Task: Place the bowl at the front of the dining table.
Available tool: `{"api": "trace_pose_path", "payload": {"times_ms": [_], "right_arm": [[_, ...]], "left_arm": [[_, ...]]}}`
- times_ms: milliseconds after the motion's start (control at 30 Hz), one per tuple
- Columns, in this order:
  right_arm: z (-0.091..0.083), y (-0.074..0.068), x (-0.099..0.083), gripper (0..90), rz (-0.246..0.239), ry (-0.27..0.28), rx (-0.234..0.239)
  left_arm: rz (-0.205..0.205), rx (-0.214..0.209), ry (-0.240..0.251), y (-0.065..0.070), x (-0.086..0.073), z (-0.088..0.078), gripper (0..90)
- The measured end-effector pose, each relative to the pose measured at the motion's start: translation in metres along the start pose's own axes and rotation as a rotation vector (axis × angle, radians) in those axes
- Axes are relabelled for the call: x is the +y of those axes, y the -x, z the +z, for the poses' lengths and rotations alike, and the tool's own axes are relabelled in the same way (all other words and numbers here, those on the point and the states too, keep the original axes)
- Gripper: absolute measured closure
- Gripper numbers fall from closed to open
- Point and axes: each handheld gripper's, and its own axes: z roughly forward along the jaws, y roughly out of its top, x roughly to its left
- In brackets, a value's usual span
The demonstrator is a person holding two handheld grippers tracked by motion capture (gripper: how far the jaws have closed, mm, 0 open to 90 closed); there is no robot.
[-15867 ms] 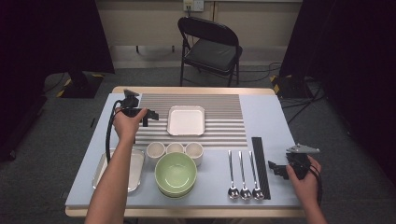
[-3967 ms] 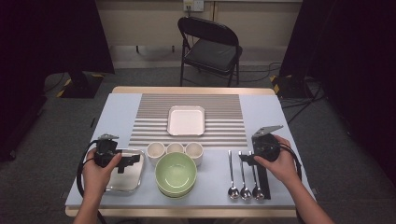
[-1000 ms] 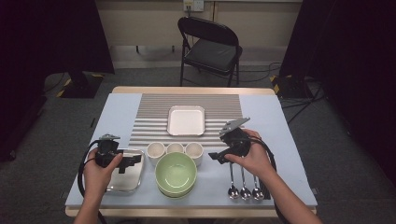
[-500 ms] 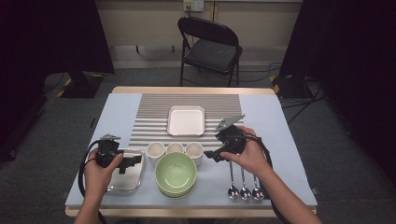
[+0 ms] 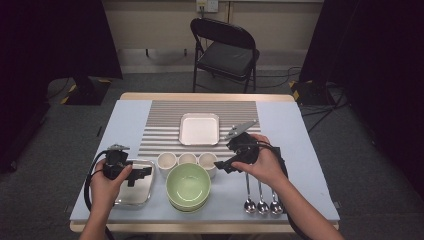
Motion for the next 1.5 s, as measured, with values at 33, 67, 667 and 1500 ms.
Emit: {"api": "trace_pose_path", "payload": {"times_ms": [33, 67, 667, 1500], "right_arm": [[0.000, 0.000, 0.001, 18.3, -0.005, 0.001, 0.000], [0.000, -0.001, 0.001, 18.3, -0.001, 0.001, 0.003], [0.004, -0.012, 0.013, 18.6, -0.020, -0.002, 0.015], [0.007, -0.026, 0.031, 18.6, -0.063, 0.014, 0.043]], "left_arm": [[0.000, 0.001, 0.000, 0.000, 0.000, 0.000, 15.4], [0.001, 0.002, 0.000, 0.000, 0.000, 0.000, 15.4], [0.004, 0.000, -0.001, 0.001, -0.001, 0.002, 15.4], [0.013, 0.003, -0.004, 0.000, 0.000, 0.003, 15.4]]}}
